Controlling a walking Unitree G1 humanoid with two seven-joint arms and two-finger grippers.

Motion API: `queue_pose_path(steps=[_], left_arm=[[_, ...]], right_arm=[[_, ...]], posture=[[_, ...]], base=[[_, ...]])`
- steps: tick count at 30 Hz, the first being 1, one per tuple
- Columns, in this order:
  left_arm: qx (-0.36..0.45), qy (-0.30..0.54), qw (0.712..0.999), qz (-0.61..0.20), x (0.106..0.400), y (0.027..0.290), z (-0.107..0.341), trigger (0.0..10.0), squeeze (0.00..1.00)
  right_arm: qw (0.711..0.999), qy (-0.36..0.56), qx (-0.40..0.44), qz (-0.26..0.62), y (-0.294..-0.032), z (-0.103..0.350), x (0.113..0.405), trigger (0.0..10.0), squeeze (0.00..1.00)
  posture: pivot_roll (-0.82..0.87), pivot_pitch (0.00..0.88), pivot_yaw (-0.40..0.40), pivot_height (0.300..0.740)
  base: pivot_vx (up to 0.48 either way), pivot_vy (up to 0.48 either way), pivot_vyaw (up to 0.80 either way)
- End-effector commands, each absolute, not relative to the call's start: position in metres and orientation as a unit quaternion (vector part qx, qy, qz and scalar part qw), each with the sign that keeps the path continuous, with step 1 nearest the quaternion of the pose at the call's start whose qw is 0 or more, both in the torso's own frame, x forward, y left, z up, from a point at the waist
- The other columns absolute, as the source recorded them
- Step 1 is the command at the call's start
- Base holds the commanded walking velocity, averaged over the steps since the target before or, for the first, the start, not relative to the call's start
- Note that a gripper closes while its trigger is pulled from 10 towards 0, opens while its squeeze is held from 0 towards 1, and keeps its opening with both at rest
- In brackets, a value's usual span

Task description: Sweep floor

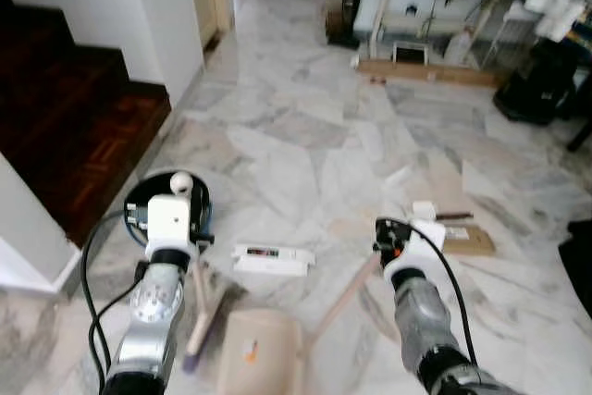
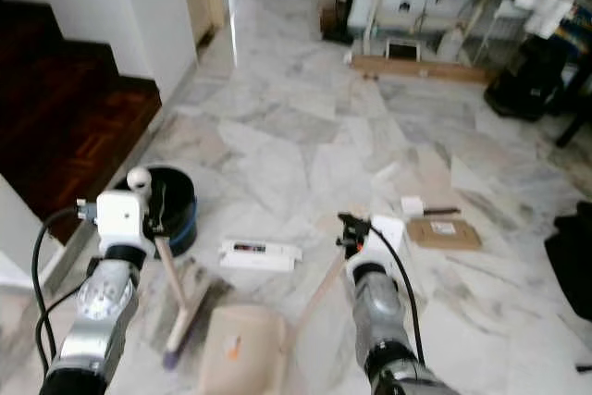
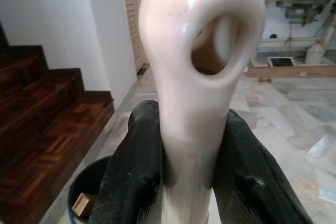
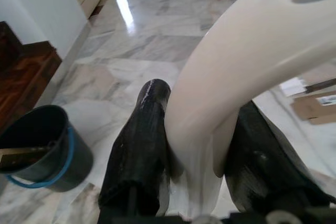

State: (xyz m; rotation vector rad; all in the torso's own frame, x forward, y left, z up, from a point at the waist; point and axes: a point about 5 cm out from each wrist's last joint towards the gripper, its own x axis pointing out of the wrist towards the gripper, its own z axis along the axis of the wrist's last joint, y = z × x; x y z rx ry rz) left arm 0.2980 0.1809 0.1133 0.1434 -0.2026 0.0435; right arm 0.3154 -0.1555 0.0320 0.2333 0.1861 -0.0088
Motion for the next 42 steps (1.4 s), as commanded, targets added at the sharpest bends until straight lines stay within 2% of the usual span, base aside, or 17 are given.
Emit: queue_pose_path(steps=[1, 17, 19, 42], left_arm=[[0.077, -0.135, 0.988, 0.020, 0.2998, 0.1775, 0.1288, 10.0, 0.00], [0.077, -0.133, 0.988, 0.028, 0.2992, 0.1809, 0.1283, 10.0, 0.00], [0.077, -0.133, 0.988, 0.030, 0.2995, 0.1814, 0.1287, 10.0, 0.00], [0.078, -0.136, 0.987, 0.031, 0.3001, 0.1826, 0.1298, 10.0, 0.00]], right_arm=[[0.990, 0.076, 0.120, -0.012, -0.1604, 0.0394, 0.3203, 10.0, 0.00], [0.993, 0.068, 0.099, 0.002, -0.1587, 0.0424, 0.3217, 10.0, 0.00], [0.992, 0.065, 0.108, -0.001, -0.1582, 0.0429, 0.3218, 10.0, 0.00], [0.991, 0.060, 0.123, -0.001, -0.1581, 0.0431, 0.3216, 10.0, 0.00]], posture=[[0.09, 0.000, -0.053, 0.740], [0.09, 0.000, -0.056, 0.740], [0.09, 0.000, -0.057, 0.740], [0.09, 0.000, -0.051, 0.740]], base=[[0.000, 0.000, 0.00], [0.000, 0.000, 0.16], [0.244, 0.000, 0.80], [0.270, 0.000, 0.00]])
